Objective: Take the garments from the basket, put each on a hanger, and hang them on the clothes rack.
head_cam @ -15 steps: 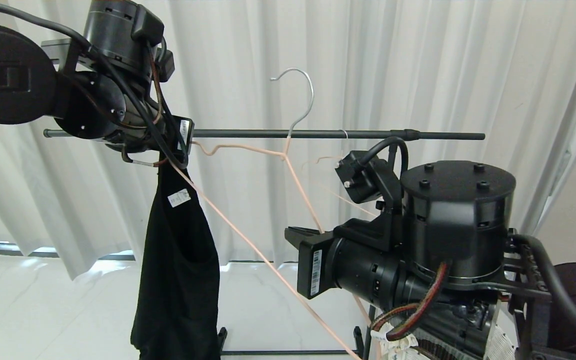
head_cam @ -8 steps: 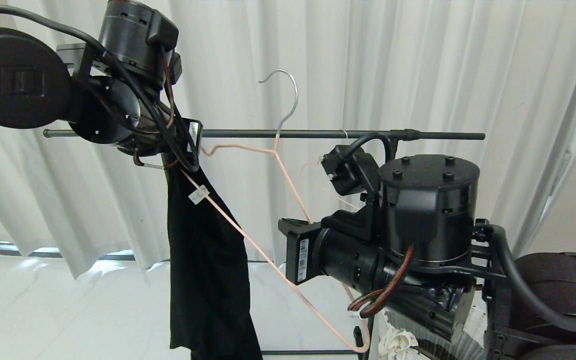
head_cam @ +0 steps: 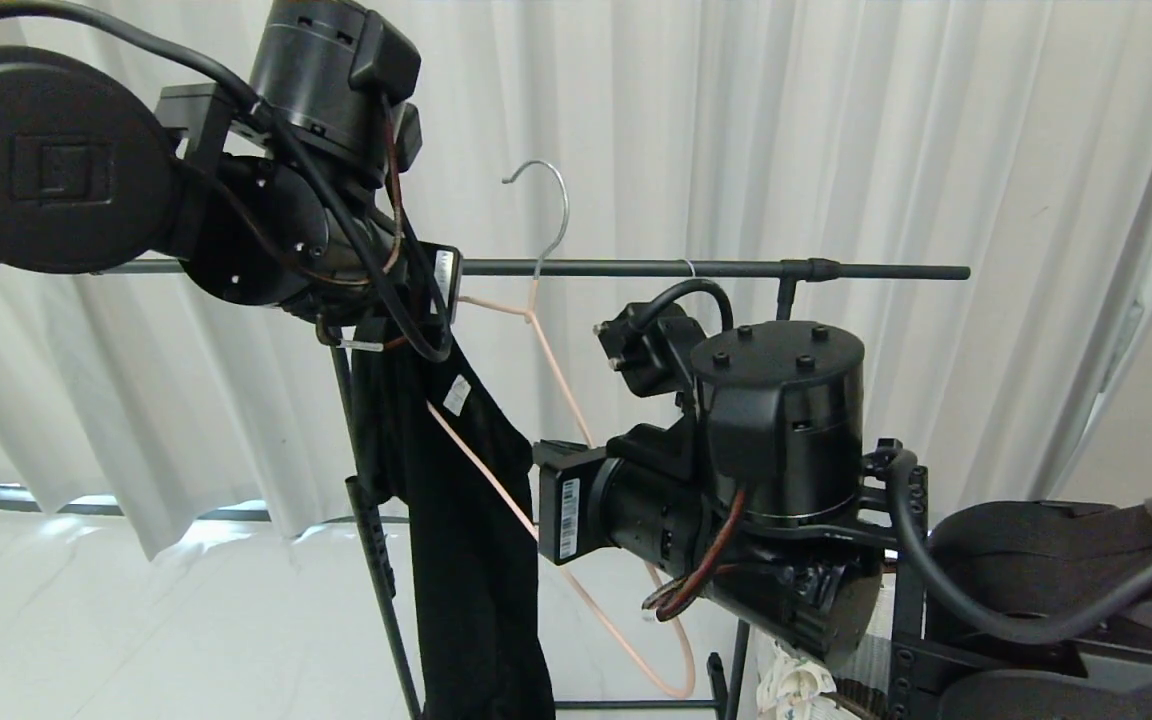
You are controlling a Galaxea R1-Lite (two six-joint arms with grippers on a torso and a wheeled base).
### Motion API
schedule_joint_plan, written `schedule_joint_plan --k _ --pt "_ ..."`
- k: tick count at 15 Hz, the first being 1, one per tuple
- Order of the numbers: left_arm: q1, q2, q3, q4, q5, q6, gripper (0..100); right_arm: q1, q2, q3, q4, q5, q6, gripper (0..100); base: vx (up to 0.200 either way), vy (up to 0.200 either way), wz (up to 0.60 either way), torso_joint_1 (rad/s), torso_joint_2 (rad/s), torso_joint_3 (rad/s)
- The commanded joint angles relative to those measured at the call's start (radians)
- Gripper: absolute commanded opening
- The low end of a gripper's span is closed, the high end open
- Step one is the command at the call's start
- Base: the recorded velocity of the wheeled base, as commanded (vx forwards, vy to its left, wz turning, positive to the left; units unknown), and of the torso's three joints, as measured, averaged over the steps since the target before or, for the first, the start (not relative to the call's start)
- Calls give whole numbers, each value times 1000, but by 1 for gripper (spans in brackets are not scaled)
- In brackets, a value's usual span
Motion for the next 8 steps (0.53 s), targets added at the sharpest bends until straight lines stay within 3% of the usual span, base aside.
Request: schedule_joint_plan --k 1,4,8 --pt "-42 -16 4 0 -1 -1 0 -2 28 -8 0 0 1 0 0 0 0 0 0 0" --pt "-101 -48 20 3 -45 7 0 -18 74 -39 0 2 5 0 0 0 0 0 0 0" --pt "-99 -141 102 3 -190 122 0 -24 96 -45 0 0 7 0 0 0 0 0 0 0"
